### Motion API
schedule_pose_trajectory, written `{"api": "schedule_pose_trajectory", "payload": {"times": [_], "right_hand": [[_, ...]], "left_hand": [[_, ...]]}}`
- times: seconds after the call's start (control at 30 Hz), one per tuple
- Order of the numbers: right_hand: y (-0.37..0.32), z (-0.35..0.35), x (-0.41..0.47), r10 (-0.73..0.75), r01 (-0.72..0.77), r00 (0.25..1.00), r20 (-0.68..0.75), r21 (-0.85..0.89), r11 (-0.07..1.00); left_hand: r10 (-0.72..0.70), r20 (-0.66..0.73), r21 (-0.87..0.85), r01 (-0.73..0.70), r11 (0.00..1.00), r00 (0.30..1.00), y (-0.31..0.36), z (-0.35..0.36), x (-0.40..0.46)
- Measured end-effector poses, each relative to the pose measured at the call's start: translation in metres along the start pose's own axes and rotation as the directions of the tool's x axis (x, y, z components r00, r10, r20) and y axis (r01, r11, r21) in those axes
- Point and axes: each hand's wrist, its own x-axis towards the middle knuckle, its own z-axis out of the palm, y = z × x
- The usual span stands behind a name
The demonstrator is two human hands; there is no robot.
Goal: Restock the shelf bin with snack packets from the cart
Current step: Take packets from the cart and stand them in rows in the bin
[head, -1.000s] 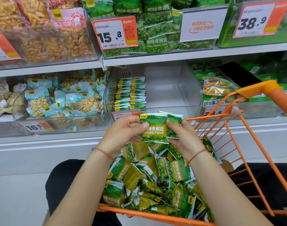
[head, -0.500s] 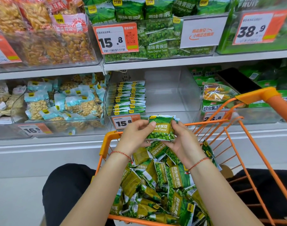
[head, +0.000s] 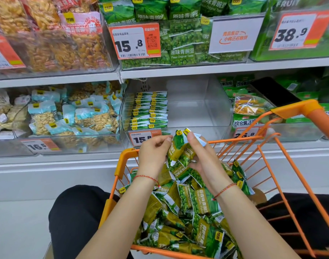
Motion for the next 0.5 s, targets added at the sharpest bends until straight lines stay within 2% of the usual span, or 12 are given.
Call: {"api": "schedule_pose_trajectory", "payload": {"times": [0.17, 0.2, 0.3, 0.4, 0.5], "right_hand": [[0.001, 0.002, -0.002, -0.019, 0.03, 0.993, 0.113, -0.092, 0.995], [0.001, 0.002, -0.001, -0.018, 0.028, 0.992, 0.127, -0.08, 0.996], [-0.001, 0.001, 0.001, -0.005, -0.008, 0.993, 0.122, 0.104, 0.995], [-0.001, 0.001, 0.0, -0.013, -0.008, 0.987, 0.163, 0.128, 0.992], [-0.001, 0.001, 0.0, -0.004, -0.015, 0.985, 0.173, 0.111, 0.994]], "left_hand": [[0.014, -0.136, 0.01, -0.013, 1.0, 0.991, -0.003, 0.004, 0.002], [0.01, -0.153, 0.005, -0.009, 1.0, 0.988, -0.004, 0.003, 0.003], [-0.045, -0.216, -0.067, 0.031, 0.997, 0.975, -0.009, 0.001, 0.008], [-0.057, -0.268, -0.098, 0.032, 0.995, 0.962, -0.012, -0.001, 0.009], [0.015, -0.341, -0.052, -0.035, 0.998, 0.94, -0.012, -0.002, 0.008]]}}
